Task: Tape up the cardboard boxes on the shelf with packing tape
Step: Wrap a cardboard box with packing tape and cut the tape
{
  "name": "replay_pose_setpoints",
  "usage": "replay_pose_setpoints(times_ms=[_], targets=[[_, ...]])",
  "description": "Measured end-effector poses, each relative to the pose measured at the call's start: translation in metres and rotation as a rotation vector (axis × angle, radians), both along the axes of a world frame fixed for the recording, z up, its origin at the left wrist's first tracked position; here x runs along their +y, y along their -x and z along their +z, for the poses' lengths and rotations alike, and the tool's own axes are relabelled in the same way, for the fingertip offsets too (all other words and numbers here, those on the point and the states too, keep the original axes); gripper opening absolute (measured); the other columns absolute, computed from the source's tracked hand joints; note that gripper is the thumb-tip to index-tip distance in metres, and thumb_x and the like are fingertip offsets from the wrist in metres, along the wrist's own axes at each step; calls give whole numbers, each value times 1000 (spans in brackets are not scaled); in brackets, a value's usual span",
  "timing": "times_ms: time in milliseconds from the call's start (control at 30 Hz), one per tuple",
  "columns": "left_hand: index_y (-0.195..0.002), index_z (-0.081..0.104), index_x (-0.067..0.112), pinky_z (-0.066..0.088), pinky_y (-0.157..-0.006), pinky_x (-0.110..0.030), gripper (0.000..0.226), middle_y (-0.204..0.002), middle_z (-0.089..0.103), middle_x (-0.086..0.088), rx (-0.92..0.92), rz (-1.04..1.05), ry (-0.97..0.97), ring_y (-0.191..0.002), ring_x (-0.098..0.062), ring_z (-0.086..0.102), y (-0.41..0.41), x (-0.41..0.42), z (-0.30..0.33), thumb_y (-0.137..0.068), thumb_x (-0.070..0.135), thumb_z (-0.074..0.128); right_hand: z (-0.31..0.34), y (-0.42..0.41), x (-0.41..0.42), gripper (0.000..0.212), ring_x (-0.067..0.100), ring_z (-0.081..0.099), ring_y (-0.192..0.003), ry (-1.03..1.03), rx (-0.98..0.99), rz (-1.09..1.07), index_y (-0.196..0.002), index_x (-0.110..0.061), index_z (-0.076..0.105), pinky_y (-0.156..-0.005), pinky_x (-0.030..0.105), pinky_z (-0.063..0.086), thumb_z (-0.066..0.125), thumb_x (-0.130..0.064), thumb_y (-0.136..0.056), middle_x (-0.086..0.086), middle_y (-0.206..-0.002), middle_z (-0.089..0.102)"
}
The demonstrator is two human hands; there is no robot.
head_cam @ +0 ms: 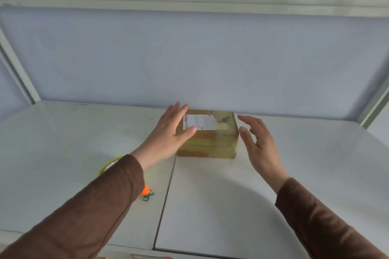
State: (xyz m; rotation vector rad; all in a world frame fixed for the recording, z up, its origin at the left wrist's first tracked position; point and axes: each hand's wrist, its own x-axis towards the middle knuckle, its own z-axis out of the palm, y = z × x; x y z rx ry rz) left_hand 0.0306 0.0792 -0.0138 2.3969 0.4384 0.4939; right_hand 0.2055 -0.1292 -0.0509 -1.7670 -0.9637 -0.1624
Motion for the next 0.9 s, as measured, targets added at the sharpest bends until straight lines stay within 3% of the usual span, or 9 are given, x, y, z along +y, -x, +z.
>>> replay_pose_setpoints(times_ms=[100,200,333,433,500,567,667,800,900], targets=[[-160,25,43,2,-128,-39,65,-171,-3,16,38,28,20,-155,-2,-14,-39,5,0,-101,65,41,5,-21,9,67,4,26,-151,269,-90,104,-156,-29,41,-121,24,23,50,-61,-97,-13,-161,36],[-163,21,35,5,-129,-44,66,-172,-9,5,142,82,197,-159,-16,-6,-60,6,1,-104,63,34,9,-29,24,85,2,3,-156,449,1,223,-162,-32,24,-126,27,10,63,-61,-92,-12,-170,14],[-162,25,33,13,-125,-37,71,-172,-6,4,182,44,356,-159,-16,4,-51,-9,2,-101,68,35,11,-25,11,88,2,6,-156,426,91,226,-161,-32,27,-124,23,10,73,-52,-89,-9,-171,14],[-160,23,44,15,-123,-30,90,-169,-17,12,238,33,352,-155,-9,16,-26,-33,2,-83,85,44,6,-11,-30,89,-2,9,-154,432,-11,185,-158,-33,36,-117,8,7,68,-67,-83,-14,-169,18],[-159,18,52,11,-115,-18,101,-164,-19,24,245,-21,286,-146,15,0,1,-53,-7,-72,93,48,5,6,-61,91,-6,8,-153,450,-102,177,-155,-36,40,-112,1,6,57,-82,-79,-18,-167,18],[-154,9,62,10,-112,-13,104,-157,-27,36,277,-56,177,-133,32,-13,21,-70,-13,-65,99,48,5,17,-84,90,-8,4,-153,493,-175,176,-154,-41,39,-114,5,10,48,-89,-78,-23,-166,17],[-155,3,60,3,-120,-22,93,-156,-34,35,299,-75,-67,-141,19,-27,26,-78,-8,-75,93,39,16,19,-93,95,-6,-11,-153,608,-307,194,-160,-39,25,-120,17,14,44,-87,-80,-22,-169,3],[-157,-18,34,-16,-124,-24,102,-162,-32,19,346,-306,-539,-146,5,-34,8,-84,-1,-84,90,26,27,15,-81,102,1,-24,-153,762,-457,350,-162,-27,-1,-128,27,-6,44,-79,-87,-12,-169,-13],[-155,-24,31,-18,-122,-20,99,-164,-29,15,383,-350,-631,-146,6,-33,-2,-81,-9,-87,86,24,20,12,-72,95,8,-18,-156,805,-562,374,-163,-20,-2,-128,32,-6,43,-70,-96,-5,-170,-9]])
